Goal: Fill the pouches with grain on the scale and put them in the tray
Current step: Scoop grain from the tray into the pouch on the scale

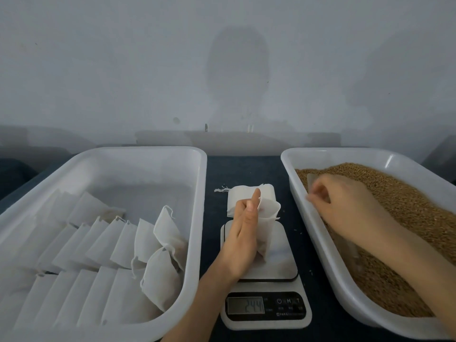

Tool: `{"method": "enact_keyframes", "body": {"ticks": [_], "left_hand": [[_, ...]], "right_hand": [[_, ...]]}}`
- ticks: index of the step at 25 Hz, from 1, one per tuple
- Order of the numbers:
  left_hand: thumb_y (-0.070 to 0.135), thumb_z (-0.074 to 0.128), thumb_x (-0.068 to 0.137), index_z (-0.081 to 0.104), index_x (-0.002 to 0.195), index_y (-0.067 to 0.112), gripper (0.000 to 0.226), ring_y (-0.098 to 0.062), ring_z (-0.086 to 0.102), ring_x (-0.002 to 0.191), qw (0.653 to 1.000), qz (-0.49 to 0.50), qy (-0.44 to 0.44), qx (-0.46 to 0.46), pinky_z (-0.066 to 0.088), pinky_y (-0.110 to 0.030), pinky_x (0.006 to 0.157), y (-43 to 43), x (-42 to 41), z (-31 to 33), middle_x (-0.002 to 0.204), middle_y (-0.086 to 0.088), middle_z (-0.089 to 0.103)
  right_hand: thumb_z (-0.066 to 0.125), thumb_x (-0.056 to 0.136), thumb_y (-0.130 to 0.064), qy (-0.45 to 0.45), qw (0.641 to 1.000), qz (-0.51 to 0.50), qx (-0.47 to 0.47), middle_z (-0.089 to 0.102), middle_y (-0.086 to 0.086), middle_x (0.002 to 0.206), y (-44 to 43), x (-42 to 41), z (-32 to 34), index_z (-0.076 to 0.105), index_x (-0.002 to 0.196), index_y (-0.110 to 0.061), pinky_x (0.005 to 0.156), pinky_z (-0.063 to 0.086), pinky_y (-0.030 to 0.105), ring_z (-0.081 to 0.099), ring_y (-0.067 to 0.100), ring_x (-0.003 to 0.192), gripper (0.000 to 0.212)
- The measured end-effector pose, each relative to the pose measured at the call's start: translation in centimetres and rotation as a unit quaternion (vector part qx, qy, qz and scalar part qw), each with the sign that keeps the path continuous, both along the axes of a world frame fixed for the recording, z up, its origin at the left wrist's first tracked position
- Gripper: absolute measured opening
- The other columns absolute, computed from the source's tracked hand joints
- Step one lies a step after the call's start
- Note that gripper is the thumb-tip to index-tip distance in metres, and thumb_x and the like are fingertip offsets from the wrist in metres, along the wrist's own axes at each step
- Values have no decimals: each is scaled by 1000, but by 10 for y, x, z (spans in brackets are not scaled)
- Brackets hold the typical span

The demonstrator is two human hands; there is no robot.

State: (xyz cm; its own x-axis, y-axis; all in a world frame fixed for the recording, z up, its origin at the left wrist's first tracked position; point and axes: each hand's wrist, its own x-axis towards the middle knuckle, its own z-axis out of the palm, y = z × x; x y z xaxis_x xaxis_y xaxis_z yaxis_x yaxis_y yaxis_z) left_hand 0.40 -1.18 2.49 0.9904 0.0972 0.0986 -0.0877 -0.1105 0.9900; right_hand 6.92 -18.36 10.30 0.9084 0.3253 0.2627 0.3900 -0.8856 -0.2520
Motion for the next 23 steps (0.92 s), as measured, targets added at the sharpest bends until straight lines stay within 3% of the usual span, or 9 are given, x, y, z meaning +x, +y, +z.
{"method": "enact_keyframes", "body": {"ticks": [2,5,7,9,11,13,15,18,23], "left_hand": [[65,13,84,25,135,50,55,32,28,115,1000,4,-17,-5,19,-4,103,-1,-1,0,118,35,39],[90,9,68,11,151,36,99,3,22,140,1000,-24,-19,3,18,-26,115,2,-5,-1,141,23,31],[99,9,54,5,151,36,116,-6,14,145,999,-34,-2,14,14,-29,116,2,-1,-1,150,19,23],[100,8,47,6,151,35,122,-7,11,146,1000,-8,11,-12,13,-21,114,1,4,1,147,22,23],[94,13,60,17,148,37,105,10,25,136,999,21,-2,-45,25,-3,102,1,4,0,141,26,31],[65,28,87,35,140,40,58,24,40,115,997,60,-40,-40,33,4,85,3,-3,-1,129,27,45],[31,45,98,52,125,35,28,14,55,97,992,112,-58,-22,41,-3,79,9,-7,-3,108,17,61],[12,60,92,63,95,24,12,-4,62,82,982,166,-81,27,47,-16,72,7,-8,-4,87,4,66],[15,56,94,57,90,18,6,-1,63,76,971,213,-105,7,48,-13,65,8,-6,-9,83,12,67]], "right_hand": [[63,82,-45,75,984,124,106,60,-15,81,18,-29,12,51,89,-38,61,41,13,57,-3,73,16],[63,86,-41,122,975,183,32,58,-14,82,42,-46,4,45,102,-44,57,43,9,56,-2,71,25],[59,91,-34,110,979,168,20,52,-14,79,49,-40,-2,53,101,-33,55,37,9,51,-3,69,12],[59,91,-33,92,982,161,20,48,-13,73,50,-30,-4,59,90,-26,55,33,10,45,-2,65,7],[61,90,-32,94,981,166,19,50,-13,75,48,-19,-4,63,86,-23,56,33,10,46,-2,67,10],[62,89,-32,95,978,183,21,52,-14,77,45,-10,-1,61,82,-26,58,35,9,49,-4,70,9],[62,89,-31,98,975,200,28,55,-17,78,43,-2,1,60,81,-31,59,38,7,52,-8,73,8],[62,89,-23,118,967,211,77,59,-18,77,40,3,-5,58,87,-40,61,42,7,55,-11,77,17],[68,85,-25,119,960,201,157,62,-21,77,33,3,-14,58,96,-43,68,45,6,56,-11,81,24]]}}
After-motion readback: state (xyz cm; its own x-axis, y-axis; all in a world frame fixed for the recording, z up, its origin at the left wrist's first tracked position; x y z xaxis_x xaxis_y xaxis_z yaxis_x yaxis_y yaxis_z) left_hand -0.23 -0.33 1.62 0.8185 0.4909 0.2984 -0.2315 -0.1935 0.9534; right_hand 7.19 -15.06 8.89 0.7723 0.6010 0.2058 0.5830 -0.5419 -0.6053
